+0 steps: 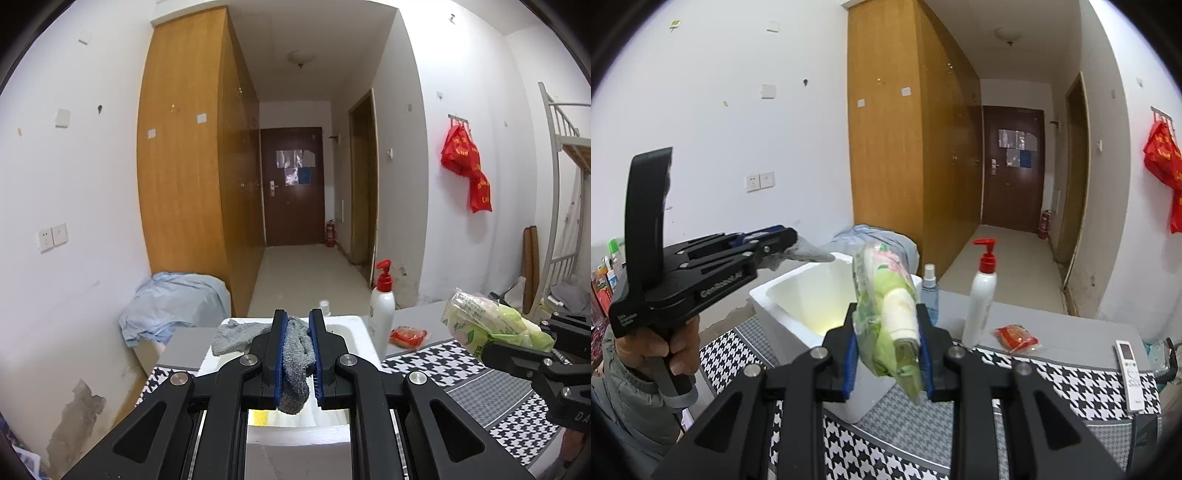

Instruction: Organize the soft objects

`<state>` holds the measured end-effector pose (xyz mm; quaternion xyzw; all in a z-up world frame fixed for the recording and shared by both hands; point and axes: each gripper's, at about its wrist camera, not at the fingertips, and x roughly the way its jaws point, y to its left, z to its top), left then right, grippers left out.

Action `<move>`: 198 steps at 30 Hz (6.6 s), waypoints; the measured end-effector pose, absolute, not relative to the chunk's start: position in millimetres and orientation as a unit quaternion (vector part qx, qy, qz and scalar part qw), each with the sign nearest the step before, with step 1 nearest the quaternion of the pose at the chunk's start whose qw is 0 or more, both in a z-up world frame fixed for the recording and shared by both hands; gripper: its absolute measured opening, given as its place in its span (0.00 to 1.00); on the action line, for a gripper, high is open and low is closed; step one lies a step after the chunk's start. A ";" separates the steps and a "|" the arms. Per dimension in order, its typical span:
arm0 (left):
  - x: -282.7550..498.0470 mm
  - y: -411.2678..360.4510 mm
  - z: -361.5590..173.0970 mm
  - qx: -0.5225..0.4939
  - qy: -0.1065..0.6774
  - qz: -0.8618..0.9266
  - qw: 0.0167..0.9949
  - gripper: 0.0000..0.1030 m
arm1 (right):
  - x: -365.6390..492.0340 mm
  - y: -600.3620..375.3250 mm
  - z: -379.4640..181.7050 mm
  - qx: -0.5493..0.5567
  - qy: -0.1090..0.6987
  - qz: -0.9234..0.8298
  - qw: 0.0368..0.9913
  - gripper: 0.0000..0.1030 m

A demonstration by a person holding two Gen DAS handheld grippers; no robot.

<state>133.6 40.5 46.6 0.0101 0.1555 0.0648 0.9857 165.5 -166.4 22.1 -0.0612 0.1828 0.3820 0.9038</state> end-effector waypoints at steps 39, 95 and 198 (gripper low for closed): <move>149.7 79.8 36.8 -0.015 0.174 0.075 0.982 0.99 | 186.8 -122.3 14.9 -0.083 0.208 0.378 0.898 0.31; 84.9 116.4 32.6 -0.027 0.149 0.133 0.979 0.99 | 209.7 -37.3 1.9 -0.116 0.249 0.382 0.882 0.67; 6.1 -1.5 3.0 -0.004 0.105 0.092 0.990 0.99 | 83.4 -226.2 -14.5 -0.028 0.143 0.307 0.940 0.99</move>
